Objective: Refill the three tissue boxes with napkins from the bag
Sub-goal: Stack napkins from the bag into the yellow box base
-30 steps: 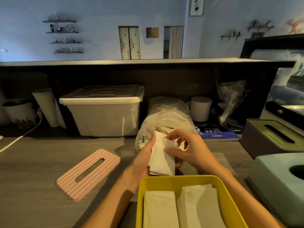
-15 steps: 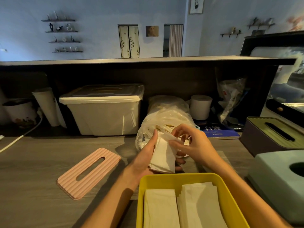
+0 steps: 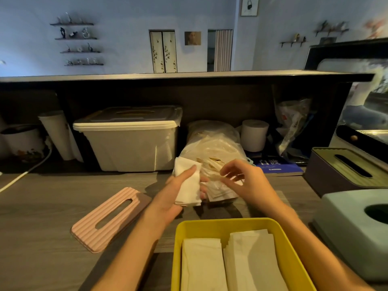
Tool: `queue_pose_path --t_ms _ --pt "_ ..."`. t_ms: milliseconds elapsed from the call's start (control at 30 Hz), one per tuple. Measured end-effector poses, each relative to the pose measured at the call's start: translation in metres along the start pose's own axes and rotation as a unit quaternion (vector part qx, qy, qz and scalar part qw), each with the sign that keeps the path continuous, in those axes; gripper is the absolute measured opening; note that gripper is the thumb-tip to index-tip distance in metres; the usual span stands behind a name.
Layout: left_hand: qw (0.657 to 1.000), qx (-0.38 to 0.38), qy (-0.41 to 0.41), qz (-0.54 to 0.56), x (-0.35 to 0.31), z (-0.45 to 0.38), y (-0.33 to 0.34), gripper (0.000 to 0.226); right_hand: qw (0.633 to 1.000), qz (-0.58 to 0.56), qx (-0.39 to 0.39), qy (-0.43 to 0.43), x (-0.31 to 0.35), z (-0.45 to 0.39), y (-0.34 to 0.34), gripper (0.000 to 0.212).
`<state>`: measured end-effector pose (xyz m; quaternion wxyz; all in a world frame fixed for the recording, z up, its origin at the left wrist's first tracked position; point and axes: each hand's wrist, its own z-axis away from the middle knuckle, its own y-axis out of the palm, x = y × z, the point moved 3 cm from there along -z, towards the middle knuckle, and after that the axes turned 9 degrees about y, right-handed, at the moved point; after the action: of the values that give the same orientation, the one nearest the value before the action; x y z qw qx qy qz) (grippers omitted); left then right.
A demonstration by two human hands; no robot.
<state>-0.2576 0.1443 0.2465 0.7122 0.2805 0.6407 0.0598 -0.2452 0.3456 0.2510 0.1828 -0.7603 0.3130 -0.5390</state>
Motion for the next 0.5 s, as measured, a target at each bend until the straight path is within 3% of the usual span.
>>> queue_pose_path --t_ms 67,167,500 --pt "0.999 -0.043 0.023 -0.001 -0.005 -0.002 -0.007 0.047 0.992 0.116 0.047 -0.020 -0.012 0.000 0.012 0.042" --pt "0.996 -0.079 0.037 -0.016 -0.004 -0.004 -0.015 0.051 0.990 0.136 0.036 -0.013 -0.023 -0.005 0.023 0.056" --pt "0.992 -0.108 0.044 -0.044 -0.001 0.003 -0.006 0.051 0.980 0.130 -0.122 -0.085 -0.012 -0.012 0.024 0.031"
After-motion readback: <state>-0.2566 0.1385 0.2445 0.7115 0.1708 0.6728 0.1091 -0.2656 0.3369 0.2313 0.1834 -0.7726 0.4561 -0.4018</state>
